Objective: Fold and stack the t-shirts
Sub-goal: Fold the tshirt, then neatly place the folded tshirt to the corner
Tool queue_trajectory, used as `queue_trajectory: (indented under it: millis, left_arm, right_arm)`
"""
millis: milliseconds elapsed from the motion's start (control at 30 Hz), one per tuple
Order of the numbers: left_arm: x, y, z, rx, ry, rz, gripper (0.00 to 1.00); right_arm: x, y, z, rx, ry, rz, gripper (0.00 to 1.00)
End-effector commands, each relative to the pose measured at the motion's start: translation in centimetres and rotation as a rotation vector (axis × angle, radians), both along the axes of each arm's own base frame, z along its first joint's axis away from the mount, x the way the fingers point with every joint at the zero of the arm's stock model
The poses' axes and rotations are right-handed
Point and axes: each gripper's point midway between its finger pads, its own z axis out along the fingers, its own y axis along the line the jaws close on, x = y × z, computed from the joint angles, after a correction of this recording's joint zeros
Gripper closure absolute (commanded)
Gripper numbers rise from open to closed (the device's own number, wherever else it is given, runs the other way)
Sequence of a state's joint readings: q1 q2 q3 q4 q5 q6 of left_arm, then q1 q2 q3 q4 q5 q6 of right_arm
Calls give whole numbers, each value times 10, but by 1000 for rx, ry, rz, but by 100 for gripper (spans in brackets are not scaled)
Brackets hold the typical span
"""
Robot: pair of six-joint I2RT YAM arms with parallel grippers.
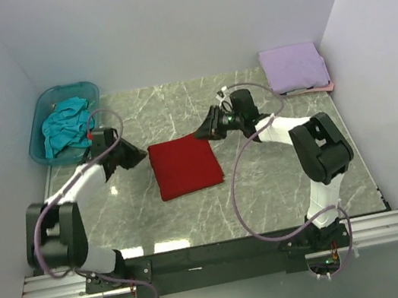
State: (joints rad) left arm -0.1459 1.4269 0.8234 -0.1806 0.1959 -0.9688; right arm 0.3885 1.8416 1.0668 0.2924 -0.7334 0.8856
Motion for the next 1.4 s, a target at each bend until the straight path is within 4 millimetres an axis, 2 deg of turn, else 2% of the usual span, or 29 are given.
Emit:
queue_trajectory:
  millis: [0, 67, 100, 133, 167, 233, 400, 533, 600, 667, 700, 733, 800, 833, 867, 933, 967, 1000, 1033, 1067, 1100, 1133, 1167, 1200, 1233, 1267, 1300, 1333, 1367]
  left_arm:
    - [43, -8, 4, 2, -56, -58, 78]
    - [56, -9, -3, 2, -40, -60, 78]
    - [66, -9, -11, 8, -25, -56, 78]
    - [70, -8, -16, 11, -16, -53, 78]
    - [74, -8, -21, 12, -9, -50, 78]
    - [83, -3, -35, 5, 20, -36, 79]
    - [84, 7, -65, -3, 87, -12, 79]
    - [80, 13, -66, -4, 101, -3, 77]
    - [81, 16, -56, 3, 80, -3, 74]
    - [80, 19, -46, 25, 74, -1, 66]
    - [82, 22, -32, 48, 41, -6, 63]
    - [82, 24, -25, 65, 31, -9, 55]
    - [77, 29, -2, 123, -7, -19, 46]
    - [74, 30, 4, 149, -20, -27, 37]
    - [65, 33, 18, 196, -40, -47, 35]
    - [54, 29, 28, 290, -60, -74, 26]
    - [44, 26, 39, 347, -82, -116, 25]
    - [31, 0, 42, 368, -98, -203, 22]
    - [27, 4, 44, 467, -106, -187, 19]
    - [20, -5, 51, 520, -130, -232, 18]
    - [3, -32, 50, 562, -144, -318, 17]
    - [-4, -41, 51, 607, -161, -345, 16]
    - [-12, -53, 52, 635, -182, -395, 16]
    - [-29, -82, 54, 646, -215, -481, 16]
    - [-36, -90, 53, 682, -224, -506, 17]
    - [-40, -102, 54, 708, -241, -542, 17]
    - [-56, -126, 55, 723, -271, -611, 18]
    - [-61, -136, 55, 746, -283, -636, 18]
    - [-62, -147, 55, 783, -303, -666, 18]
  right_arm:
    - [39, -4, -4, 32, 0, -86, 71]
    - [55, -2, -3, 60, 14, -112, 71]
    - [62, -1, -21, 44, 43, -127, 71]
    - [69, 0, -22, 45, 43, -135, 71]
    - [73, -1, -39, 35, 70, -147, 71]
    - [80, -3, -49, 53, 99, -175, 71]
    - [92, -19, -84, 73, 163, -238, 71]
    - [90, -30, -86, 53, 157, -235, 71]
    - [87, -31, -71, 48, 128, -225, 71]
    - [82, -35, -52, 19, 85, -206, 70]
    - [81, -37, -46, 0, 64, -206, 69]
    - [76, -41, -43, -35, 26, -192, 67]
    - [68, -53, -31, -112, 10, -209, 59]
    - [63, -59, -31, -166, -26, -194, 56]
    - [51, -67, -22, -216, -19, -197, 51]
    - [42, -87, -26, -344, -57, -213, 41]
    - [29, -98, -19, -397, -44, -221, 38]
    - [22, -105, -18, -438, -49, -228, 34]
    - [15, -123, -28, -523, -50, -258, 29]
    - [3, -132, -19, -549, -54, -270, 27]
    - [-3, -141, -18, -576, -55, -286, 25]
    - [-13, -153, -26, -622, -41, -300, 23]
    - [-23, -162, -19, -641, -37, -317, 21]
    - [-29, -169, -19, -659, -38, -324, 20]
    - [-38, -178, -25, -678, -15, -334, 18]
    - [-45, -188, -19, -697, -21, -360, 17]
    - [-55, -194, -24, -713, -8, -365, 15]
    - [-58, -203, -24, -723, -4, -390, 13]
    - [-63, -209, -16, -721, -24, -415, 13]
